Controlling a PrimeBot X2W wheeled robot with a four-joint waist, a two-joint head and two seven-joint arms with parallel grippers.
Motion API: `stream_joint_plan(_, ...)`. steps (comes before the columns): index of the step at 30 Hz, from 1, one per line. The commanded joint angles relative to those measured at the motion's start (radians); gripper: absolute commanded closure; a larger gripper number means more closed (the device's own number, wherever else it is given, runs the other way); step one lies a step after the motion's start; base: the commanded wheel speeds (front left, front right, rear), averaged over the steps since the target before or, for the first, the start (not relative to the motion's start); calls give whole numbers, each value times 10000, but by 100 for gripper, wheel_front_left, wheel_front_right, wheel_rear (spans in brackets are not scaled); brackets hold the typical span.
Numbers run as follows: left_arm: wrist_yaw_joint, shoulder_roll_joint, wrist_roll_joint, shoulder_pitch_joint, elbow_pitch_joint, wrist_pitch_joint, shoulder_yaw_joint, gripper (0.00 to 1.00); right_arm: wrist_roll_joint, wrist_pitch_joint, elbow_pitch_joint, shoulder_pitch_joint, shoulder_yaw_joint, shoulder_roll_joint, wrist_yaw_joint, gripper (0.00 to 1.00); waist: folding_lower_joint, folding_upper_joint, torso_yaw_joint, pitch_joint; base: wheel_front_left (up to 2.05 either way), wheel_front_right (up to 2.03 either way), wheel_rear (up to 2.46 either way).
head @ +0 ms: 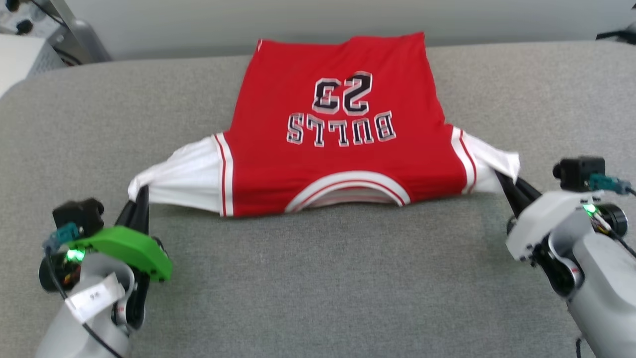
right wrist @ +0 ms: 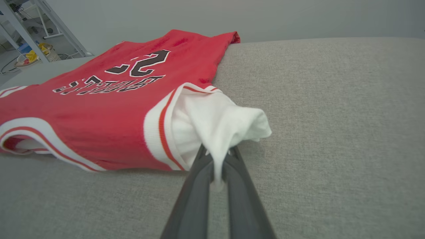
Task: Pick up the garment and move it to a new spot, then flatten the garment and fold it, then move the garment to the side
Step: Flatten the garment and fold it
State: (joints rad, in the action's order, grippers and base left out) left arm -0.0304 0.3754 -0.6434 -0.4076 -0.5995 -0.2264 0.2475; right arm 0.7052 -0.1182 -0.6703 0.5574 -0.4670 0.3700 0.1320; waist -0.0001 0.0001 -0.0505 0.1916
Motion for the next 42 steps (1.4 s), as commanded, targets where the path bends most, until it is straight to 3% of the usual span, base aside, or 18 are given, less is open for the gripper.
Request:
stream_joint_plan(1,338,229,-11,606,540,195,-118,100,-137,176,247,-530,248,249,-13,100,1,-1,31,-695,0,0,0)
stream_joint_plan(8,1781,763,-171,3512,3869,1225,-437,100,-911,1163,2144,-3149,1879,313,-13,100,1,-1,251,-1202,0,0,0)
stream_joint_plan(14,2779,1040,-348,5580,6103,2002,-677,100,-2048,2393,4373,-5701,3741,-528,-13,100,1,-1,445,-1471,0,0,0)
stream_joint_plan(20,3054,968,-568,6829,6845,2368,-529,100,-3046,3787,6097,-7867,4816,-1747,-13,100,1,-1,643,-1550,0,0,0)
stream_joint_plan(27,2916,644,-382,7032,6245,2008,-73,100,-3469,4358,6318,-8663,4912,-2564,-13,100,1,-1,680,-1385,0,0,0)
stream_joint_plan(28,2821,537,-384,6935,6150,1903,10,100,-3569,4318,6274,-8609,4921,-2569,-13,96,1,-1,703,-1357,0,0,0)
stream_joint_plan(29,2752,452,-380,6837,6091,1786,52,100,-3600,4240,6248,-8533,4926,-2573,-13,67,1,-1,736,-1326,0,0,0)
stream_joint_plan(30,2683,391,-323,6706,6008,1674,125,100,-3596,4105,6252,-8407,4949,-2590,-13,50,1,-1,779,-1287,0,0,0)
stream_joint_plan(32,2550,258,-290,6473,5909,1506,231,100,-3603,3836,6387,-8153,4997,-2614,-13,0,1,-1,868,-1229,0,0,0)
stream_joint_plan(38,2364,67,-38,5878,5913,1153,483,100,-3683,3091,6789,-7001,5418,-2435,-13,0,1,-1,1180,-867,0,0,0)
stream_joint_plan(42,2345,24,404,5198,6269,993,742,100,-3743,2956,6048,-5121,5832,-2286,-13,0,1,-1,1562,-287,0,0,0)
